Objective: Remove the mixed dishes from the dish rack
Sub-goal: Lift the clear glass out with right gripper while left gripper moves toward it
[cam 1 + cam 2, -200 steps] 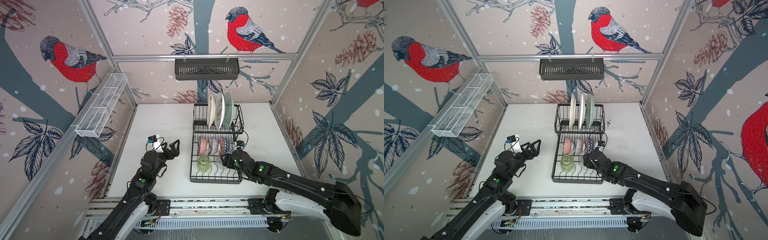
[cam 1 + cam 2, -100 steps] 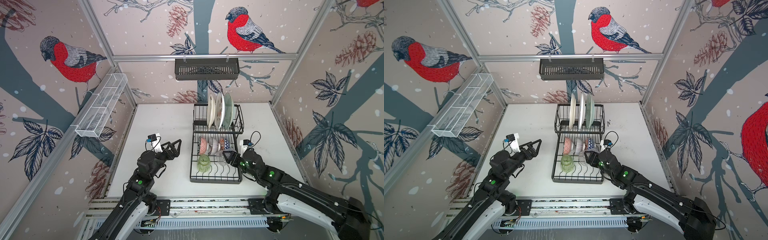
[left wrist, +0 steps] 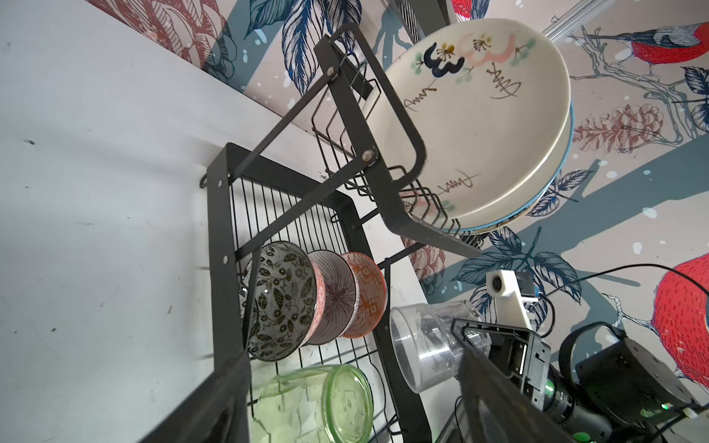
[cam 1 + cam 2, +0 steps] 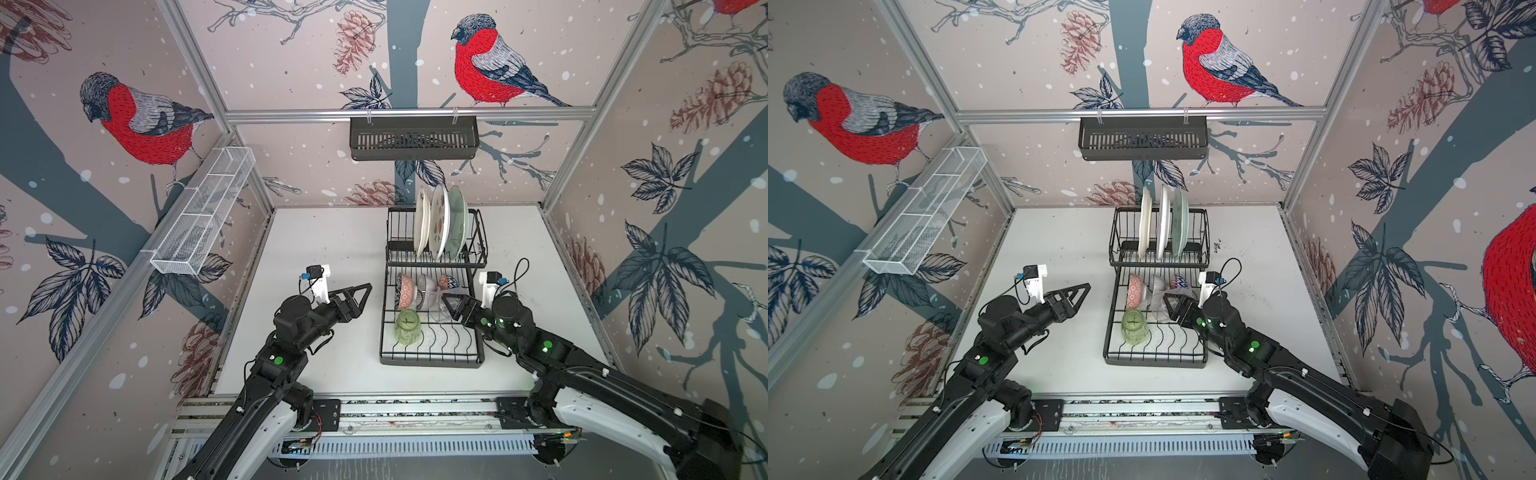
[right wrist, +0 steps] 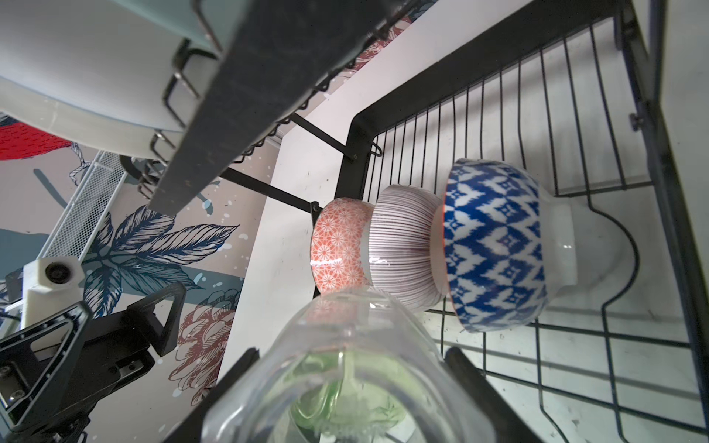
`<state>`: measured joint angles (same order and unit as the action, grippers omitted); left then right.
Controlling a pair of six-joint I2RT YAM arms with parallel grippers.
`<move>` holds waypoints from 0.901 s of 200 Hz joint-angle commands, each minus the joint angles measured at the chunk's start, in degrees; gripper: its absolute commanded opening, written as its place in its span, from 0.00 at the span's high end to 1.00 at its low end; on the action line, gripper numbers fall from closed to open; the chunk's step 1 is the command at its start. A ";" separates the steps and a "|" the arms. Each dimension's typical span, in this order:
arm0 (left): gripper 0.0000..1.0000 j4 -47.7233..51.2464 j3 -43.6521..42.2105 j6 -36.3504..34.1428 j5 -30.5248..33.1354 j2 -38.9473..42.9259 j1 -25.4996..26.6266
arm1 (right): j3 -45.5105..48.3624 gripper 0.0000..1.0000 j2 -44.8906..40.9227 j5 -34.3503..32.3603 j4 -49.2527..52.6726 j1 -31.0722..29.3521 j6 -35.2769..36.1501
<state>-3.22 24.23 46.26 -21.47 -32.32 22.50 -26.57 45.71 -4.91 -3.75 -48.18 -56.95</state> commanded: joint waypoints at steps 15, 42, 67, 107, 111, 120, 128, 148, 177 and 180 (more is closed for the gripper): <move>0.21 -7.29 -1.65 3.84 -7.82 -1.53 0.00 | -0.33 0.40 0.43 1.10 -5.04 0.04 0.85; 0.24 -18.16 -5.20 9.99 -11.91 -3.79 0.00 | -0.67 0.39 1.37 2.51 -6.58 0.02 0.17; 0.28 -23.01 -6.96 11.57 -12.41 -5.76 0.00 | -0.94 0.39 2.34 3.91 -8.38 0.02 -0.17; 0.30 -29.43 -7.59 13.59 -14.27 -9.20 0.04 | -1.55 0.39 4.40 5.17 -10.50 0.02 -0.44; 0.30 -29.88 -7.74 13.86 -14.42 -9.24 0.00 | -1.64 0.39 4.67 5.40 -10.85 0.02 -0.52; 0.31 -30.44 -7.90 14.33 -14.63 -9.45 0.00 | -1.89 0.39 5.23 5.91 -11.54 0.02 -0.54; 0.31 -30.92 -8.05 14.68 -14.78 -9.45 0.08 | -2.13 0.39 5.68 6.28 -12.17 0.02 -0.62; 0.33 -32.41 -8.91 15.70 -15.32 -9.26 0.25 | -2.74 0.39 6.87 7.13 -13.73 0.03 -0.76; 0.36 -34.39 -9.60 16.90 -15.53 -9.55 0.93 | -3.81 0.39 9.20 8.48 -15.54 -0.02 -0.88; 0.36 -34.56 -9.70 17.00 -15.57 -9.65 1.03 | -4.00 0.39 9.48 8.63 -15.57 -0.06 -0.88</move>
<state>-32.01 14.96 61.54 -35.90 -41.67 22.96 -29.32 53.78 1.72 -14.13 -48.10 -57.23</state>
